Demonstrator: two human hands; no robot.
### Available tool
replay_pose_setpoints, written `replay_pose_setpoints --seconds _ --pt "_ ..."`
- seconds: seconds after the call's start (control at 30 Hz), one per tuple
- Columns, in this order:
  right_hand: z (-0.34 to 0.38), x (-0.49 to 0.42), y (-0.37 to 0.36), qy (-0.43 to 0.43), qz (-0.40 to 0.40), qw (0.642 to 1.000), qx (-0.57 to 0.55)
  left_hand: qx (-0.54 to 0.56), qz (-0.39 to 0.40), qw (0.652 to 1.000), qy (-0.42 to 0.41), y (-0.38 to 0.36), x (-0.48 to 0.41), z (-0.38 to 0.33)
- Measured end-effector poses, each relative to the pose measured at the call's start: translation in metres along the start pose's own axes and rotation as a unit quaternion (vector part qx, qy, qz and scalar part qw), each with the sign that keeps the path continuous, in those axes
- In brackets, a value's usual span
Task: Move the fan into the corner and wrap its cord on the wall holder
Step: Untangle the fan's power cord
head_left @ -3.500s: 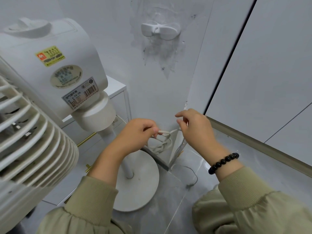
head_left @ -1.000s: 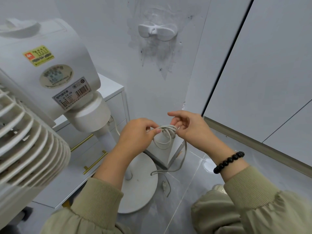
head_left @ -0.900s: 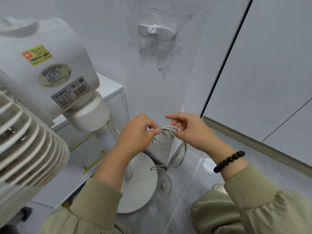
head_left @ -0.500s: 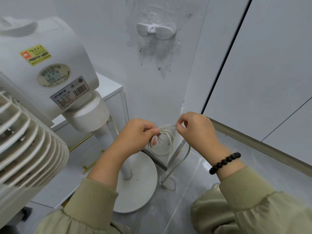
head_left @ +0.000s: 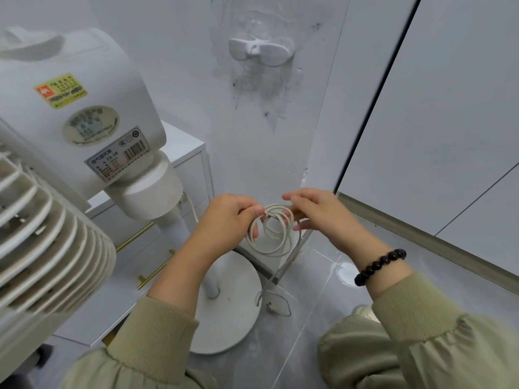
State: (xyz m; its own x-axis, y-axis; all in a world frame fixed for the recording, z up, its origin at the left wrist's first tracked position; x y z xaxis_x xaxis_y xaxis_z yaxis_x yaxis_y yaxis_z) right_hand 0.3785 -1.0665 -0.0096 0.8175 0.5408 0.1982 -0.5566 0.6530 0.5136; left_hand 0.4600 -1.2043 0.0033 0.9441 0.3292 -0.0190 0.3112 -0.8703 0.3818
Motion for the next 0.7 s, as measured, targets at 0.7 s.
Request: replay_pose_setpoints --seconds 0.7 --pt "0.024 0.006 0.007 0.165 -0.103 0.928 0.318 -0.114 0.074 0.991 -0.009 -0.017 -0.001 0.003"
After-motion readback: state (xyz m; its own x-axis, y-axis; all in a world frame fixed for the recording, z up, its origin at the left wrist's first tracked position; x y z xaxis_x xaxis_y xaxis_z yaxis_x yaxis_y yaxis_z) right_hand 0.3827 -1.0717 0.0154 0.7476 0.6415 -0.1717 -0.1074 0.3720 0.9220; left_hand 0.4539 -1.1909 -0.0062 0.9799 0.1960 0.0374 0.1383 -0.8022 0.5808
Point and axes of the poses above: each hand's wrist, its own x-axis away from the middle knuckle, its own y-axis out of the back of the hand, z = x × y, the point moved 7 cm from there along -x, towards the middle knuckle, and after that the axes turned 13 degrees about x, right-handed, at the moved point
